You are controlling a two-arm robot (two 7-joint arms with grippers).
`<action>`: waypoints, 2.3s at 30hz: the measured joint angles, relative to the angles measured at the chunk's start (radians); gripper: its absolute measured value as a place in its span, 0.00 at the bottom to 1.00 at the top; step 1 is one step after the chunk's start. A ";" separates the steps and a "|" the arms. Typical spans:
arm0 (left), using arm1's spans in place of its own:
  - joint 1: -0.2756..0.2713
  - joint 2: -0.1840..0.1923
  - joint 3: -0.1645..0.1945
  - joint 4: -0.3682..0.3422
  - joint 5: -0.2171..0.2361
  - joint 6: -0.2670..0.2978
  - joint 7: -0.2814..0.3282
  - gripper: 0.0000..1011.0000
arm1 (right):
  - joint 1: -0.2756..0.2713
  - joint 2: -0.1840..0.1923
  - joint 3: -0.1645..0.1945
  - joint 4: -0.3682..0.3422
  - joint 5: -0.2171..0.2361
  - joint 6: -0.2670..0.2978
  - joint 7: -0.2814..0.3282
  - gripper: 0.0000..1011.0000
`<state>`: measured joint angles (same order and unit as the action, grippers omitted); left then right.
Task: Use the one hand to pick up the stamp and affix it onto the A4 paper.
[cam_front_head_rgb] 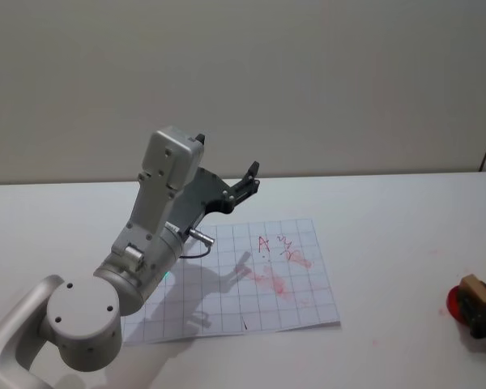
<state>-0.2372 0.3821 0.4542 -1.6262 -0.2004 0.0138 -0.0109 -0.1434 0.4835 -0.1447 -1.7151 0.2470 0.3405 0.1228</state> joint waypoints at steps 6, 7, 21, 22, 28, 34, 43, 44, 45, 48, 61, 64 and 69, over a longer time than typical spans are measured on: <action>0.000 0.000 0.000 0.000 0.000 0.000 0.000 0.99 | 0.002 -0.002 0.000 0.001 -0.001 0.000 0.002 0.22; 0.000 0.000 0.000 0.000 0.000 0.000 0.000 0.99 | 0.003 -0.002 0.000 0.001 -0.001 -0.002 0.004 0.22; 0.000 0.000 0.000 0.000 0.000 0.000 0.000 0.99 | 0.056 -0.032 -0.013 -0.009 0.015 -0.070 0.091 0.22; 0.000 0.000 0.000 0.000 0.000 0.000 0.000 0.99 | 0.061 -0.035 -0.015 -0.009 0.017 -0.075 0.100 0.22; 0.000 0.000 0.000 0.000 0.000 0.000 0.000 0.99 | 0.105 -0.067 -0.035 -0.007 0.021 -0.099 0.162 0.22; 0.000 0.000 0.000 0.000 0.000 0.000 0.000 0.99 | 0.154 -0.110 -0.064 0.015 0.015 -0.112 0.228 0.22; 0.000 0.000 0.000 0.000 0.000 0.000 0.000 0.99 | 0.232 -0.187 -0.122 0.085 -0.032 -0.109 0.321 0.22; 0.000 0.000 0.000 0.000 0.000 0.000 0.000 0.99 | 0.244 -0.199 -0.132 0.100 -0.049 -0.105 0.339 0.22; 0.000 0.000 0.000 0.000 0.000 0.000 0.000 0.99 | 0.250 -0.204 -0.137 0.107 -0.056 -0.103 0.346 0.22; 0.000 0.000 0.000 0.000 0.000 0.000 0.000 0.99 | 0.275 -0.228 -0.157 0.137 -0.090 -0.093 0.374 0.22; 0.000 0.000 0.000 0.000 0.000 0.000 0.000 0.99 | 0.340 -0.280 -0.219 0.228 -0.250 -0.042 0.436 0.22; 0.000 0.000 0.000 0.000 0.000 0.000 0.000 0.99 | 0.348 -0.286 -0.232 0.244 -0.291 -0.022 0.437 0.22; 0.000 0.000 0.000 0.000 0.000 0.000 0.000 0.99 | 0.351 -0.290 -0.242 0.255 -0.323 0.004 0.433 0.22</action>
<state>-0.2372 0.3821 0.4542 -1.6262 -0.2004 0.0139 -0.0110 0.2073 0.1936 -0.3870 -1.4601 -0.0762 0.3448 0.5559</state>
